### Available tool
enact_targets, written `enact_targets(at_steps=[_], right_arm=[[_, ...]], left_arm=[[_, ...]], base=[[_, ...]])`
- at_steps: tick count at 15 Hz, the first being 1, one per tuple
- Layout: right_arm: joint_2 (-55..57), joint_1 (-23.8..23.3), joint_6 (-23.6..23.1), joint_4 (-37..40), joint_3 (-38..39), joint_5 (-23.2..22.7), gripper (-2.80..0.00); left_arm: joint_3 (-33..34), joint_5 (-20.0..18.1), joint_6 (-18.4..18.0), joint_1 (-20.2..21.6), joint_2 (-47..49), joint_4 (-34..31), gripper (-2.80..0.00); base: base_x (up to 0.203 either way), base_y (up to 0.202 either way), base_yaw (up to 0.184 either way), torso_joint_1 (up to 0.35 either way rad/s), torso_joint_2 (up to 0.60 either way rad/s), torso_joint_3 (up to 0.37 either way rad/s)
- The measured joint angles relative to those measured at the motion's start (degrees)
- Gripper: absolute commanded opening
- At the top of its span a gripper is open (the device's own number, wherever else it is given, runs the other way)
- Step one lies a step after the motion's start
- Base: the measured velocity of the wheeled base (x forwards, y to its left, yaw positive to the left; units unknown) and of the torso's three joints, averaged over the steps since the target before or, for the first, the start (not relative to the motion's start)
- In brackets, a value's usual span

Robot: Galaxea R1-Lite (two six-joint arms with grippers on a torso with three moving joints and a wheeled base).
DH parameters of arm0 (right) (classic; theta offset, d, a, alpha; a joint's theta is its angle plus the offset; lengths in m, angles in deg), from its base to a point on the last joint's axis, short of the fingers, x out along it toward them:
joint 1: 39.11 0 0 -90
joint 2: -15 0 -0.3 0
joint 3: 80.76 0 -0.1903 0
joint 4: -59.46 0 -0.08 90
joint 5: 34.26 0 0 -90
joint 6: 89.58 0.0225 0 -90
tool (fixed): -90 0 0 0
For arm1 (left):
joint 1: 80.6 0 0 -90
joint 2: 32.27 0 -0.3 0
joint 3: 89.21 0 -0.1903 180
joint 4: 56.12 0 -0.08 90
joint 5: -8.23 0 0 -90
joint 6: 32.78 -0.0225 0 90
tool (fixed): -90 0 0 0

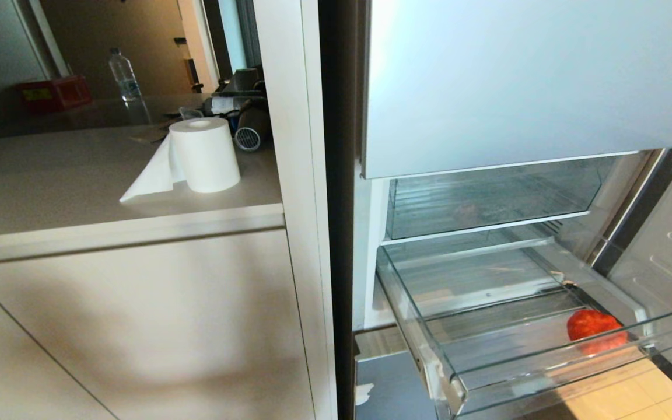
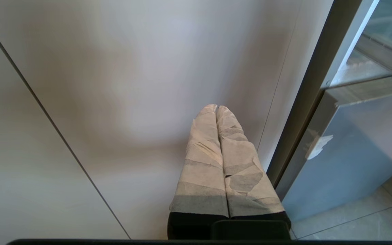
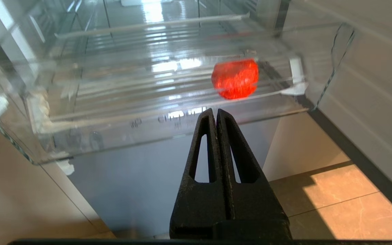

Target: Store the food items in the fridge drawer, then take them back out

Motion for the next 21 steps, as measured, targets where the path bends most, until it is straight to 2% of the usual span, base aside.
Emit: enact_targets(at_steps=[6,10,13,16,21], right_arm=[[0.0,0.0,-0.2,0.0,0.0,-0.1,-2.80],[0.0,0.0,-3.7,0.6,-0.4,0.0,-2.80],[3.5,-0.1,-6.0,7.0,-9.4,2.6,-2.80],[17.4,-0.1,-6.2,15.1,-21.6,4.1,-2.80],[52.3,-0.1,-6.6,21.1,-39.1,5.5,-2.80]], left_arm=[[0.0,0.0,0.0,0.0,0.0,0.0,-2.80],[0.0,0.0,0.0,0.0,0.0,0.0,-2.80],[0.0,0.0,0.0,0.0,0.0,0.0,-2.80],[0.0,0.0,0.0,0.0,0.0,0.0,-2.80],[0.0,0.0,0.0,0.0,0.0,0.0,-2.80]], base=[[0.000,0.000,0.000,0.077,-0.16,-0.078],[0.000,0.000,0.000,0.000,0.00,0.000],[0.000,0.000,0.000,0.000,0.00,0.000],[0.000,0.000,0.000,0.000,0.00,0.000],[0.000,0.000,0.000,0.000,0.00,0.000]])
